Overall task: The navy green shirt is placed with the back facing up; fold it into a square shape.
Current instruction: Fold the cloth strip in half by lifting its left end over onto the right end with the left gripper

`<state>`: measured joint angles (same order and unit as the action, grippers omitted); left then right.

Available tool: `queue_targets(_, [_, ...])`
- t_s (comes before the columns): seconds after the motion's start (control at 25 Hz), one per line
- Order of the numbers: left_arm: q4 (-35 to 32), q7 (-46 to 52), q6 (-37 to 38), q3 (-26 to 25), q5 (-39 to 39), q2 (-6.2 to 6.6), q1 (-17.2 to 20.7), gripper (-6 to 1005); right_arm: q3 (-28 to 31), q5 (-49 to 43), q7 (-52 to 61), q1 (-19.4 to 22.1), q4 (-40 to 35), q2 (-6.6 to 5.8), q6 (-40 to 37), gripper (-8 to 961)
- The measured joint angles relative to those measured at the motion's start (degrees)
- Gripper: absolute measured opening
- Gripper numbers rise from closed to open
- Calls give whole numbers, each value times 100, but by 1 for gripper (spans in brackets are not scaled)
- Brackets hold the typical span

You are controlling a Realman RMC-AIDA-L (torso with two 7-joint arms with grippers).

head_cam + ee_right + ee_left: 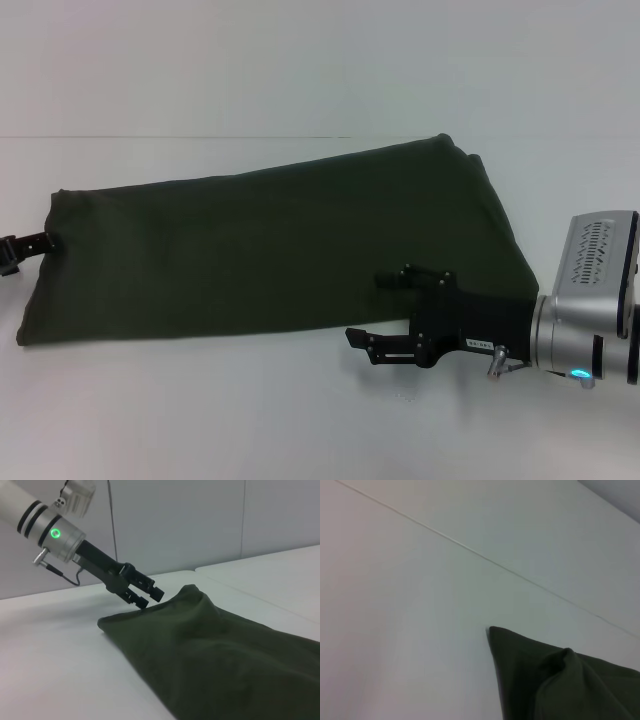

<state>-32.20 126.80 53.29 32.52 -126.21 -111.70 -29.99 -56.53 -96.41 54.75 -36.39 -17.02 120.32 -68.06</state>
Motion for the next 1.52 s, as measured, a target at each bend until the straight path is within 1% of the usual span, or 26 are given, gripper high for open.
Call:
queue_targets(0.08, [8, -15, -32, 0, 0, -27, 1, 873, 5, 5, 0, 0, 1, 0, 1, 924])
queue_targets(0.32, [62, -72, -68, 7, 0, -41, -8, 874, 10, 9, 1, 0, 3, 0, 3, 924])
queue_targets(0.56, [66, -118, -75, 9, 0, -93, 4, 874, 7, 9, 1, 0, 5, 0, 3, 925])
queue_targets(0.96, [65, -171, -128, 9, 1, -122, 2, 873, -17, 9, 1, 0, 6, 0, 3, 925])
queue_targets(1.0, [63, -189, -182, 9, 1, -147, 2, 873, -18, 9, 1, 0, 6, 0, 3, 925])
queue_targets(1.2, [63, -216, -215, 9, 1, -173, 2, 873, -15, 9, 3, 0, 6, 0, 3, 925])
queue_targets(1.52, [87, -206, -121, 9, 15, -177, -29, 875, 2, 9, 14, 0, 0, -1, 3, 925])
